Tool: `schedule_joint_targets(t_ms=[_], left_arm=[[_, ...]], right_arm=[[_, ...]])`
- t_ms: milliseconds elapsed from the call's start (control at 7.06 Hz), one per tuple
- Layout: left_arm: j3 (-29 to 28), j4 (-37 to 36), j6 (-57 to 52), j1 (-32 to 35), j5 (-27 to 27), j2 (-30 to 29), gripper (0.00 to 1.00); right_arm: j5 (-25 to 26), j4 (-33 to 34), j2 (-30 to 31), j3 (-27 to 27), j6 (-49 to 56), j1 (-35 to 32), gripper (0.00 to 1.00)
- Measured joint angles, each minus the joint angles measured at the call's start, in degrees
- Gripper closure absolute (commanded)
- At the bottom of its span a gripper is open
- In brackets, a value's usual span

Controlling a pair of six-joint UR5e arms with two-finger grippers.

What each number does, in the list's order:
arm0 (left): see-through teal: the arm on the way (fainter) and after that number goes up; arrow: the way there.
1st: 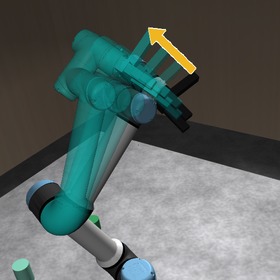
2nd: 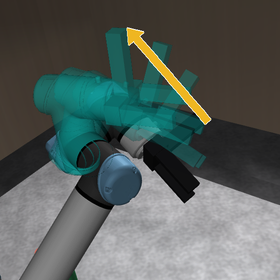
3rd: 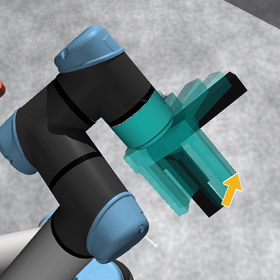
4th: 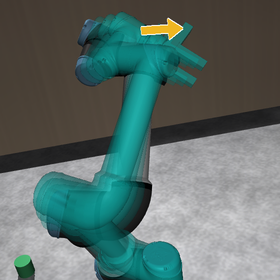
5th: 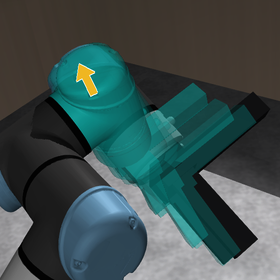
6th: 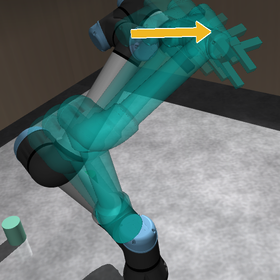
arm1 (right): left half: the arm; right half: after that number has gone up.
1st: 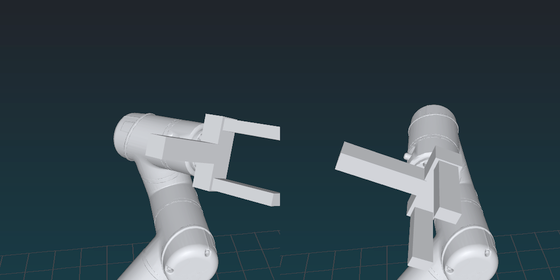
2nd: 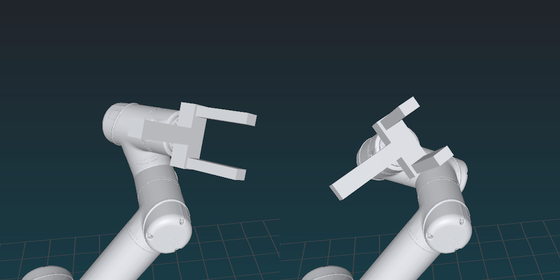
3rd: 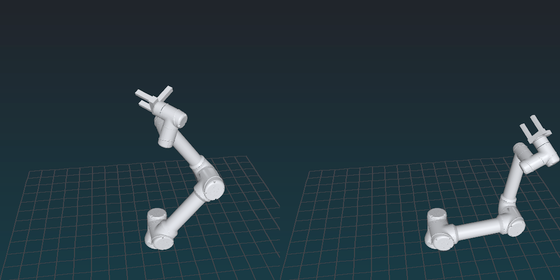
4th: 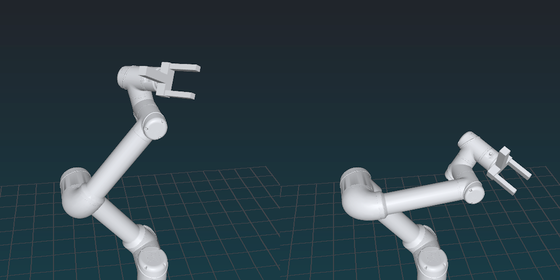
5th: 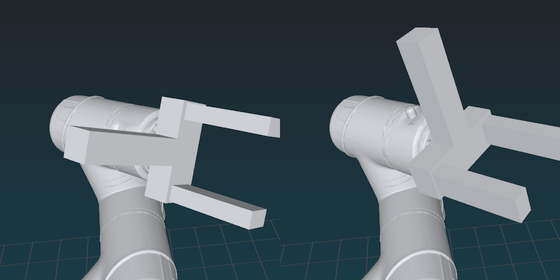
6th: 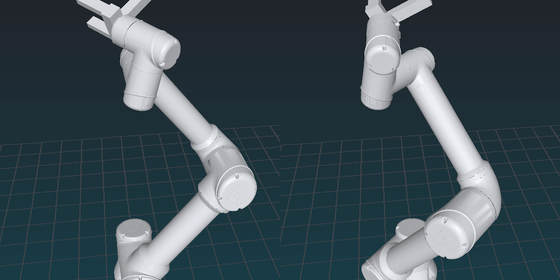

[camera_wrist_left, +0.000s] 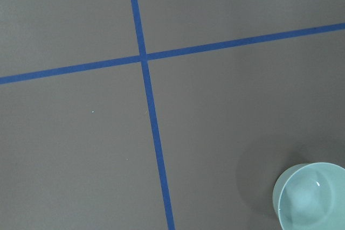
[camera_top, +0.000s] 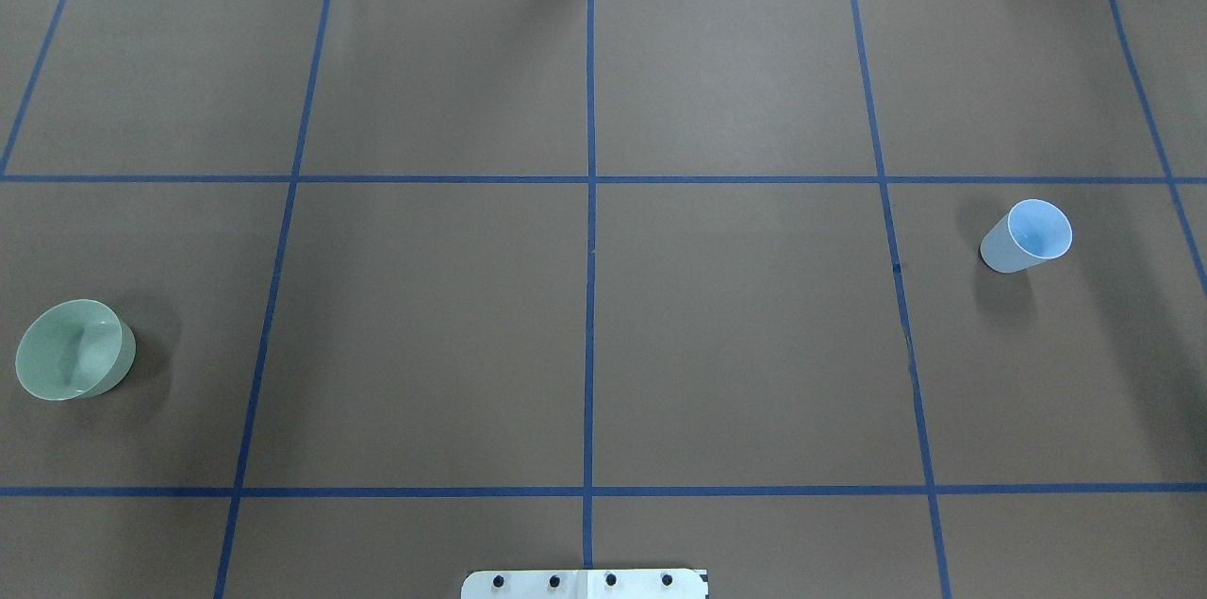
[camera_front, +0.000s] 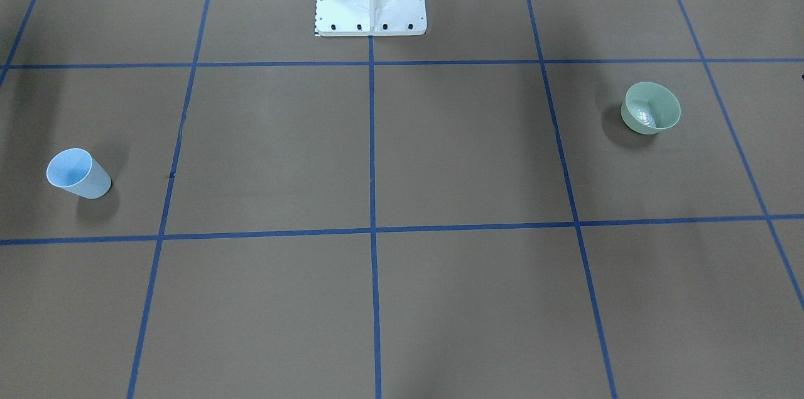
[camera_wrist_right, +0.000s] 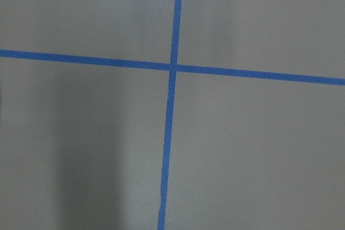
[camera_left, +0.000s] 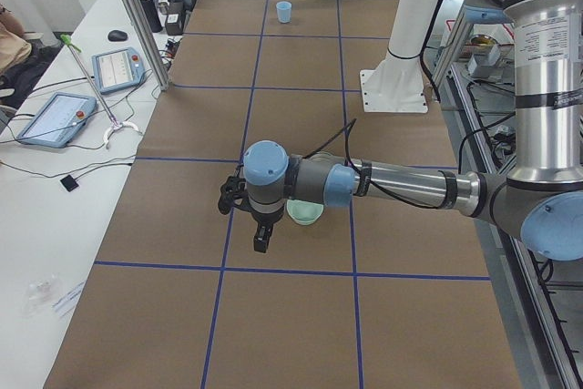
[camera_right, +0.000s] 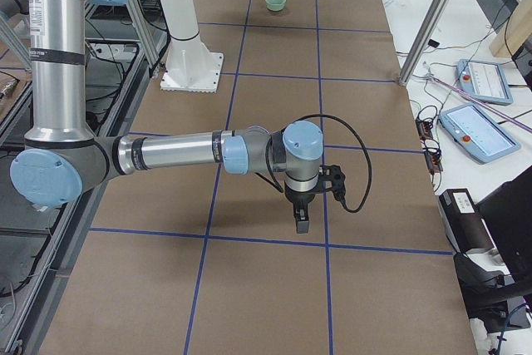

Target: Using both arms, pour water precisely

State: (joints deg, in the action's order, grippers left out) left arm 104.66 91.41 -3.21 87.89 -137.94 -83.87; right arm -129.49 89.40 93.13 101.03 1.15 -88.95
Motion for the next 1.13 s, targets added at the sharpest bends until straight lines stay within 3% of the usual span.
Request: schedule_joint_targets(t_ms=[567,850,1133], left_arm=[[-0.2,8.0,-0.05,0.0,0.08,-4.5,0.0],[-2.47,15.84,3.0,-0.56,-0.15,-4.02,0.0],[-3.28,19.23,11.22,-2.93,0.1,-1.51,0.0]], right_arm=[[-1.6,-9.94,-0.34,-0.32,-0.16,-0.02,0.0],[-1.92,-12.5,-0.19,-0.5,-0.31,0.17,0.0],[-2.0,-12.89,-0.01,-0.64,-0.55,0.43,0.0]])
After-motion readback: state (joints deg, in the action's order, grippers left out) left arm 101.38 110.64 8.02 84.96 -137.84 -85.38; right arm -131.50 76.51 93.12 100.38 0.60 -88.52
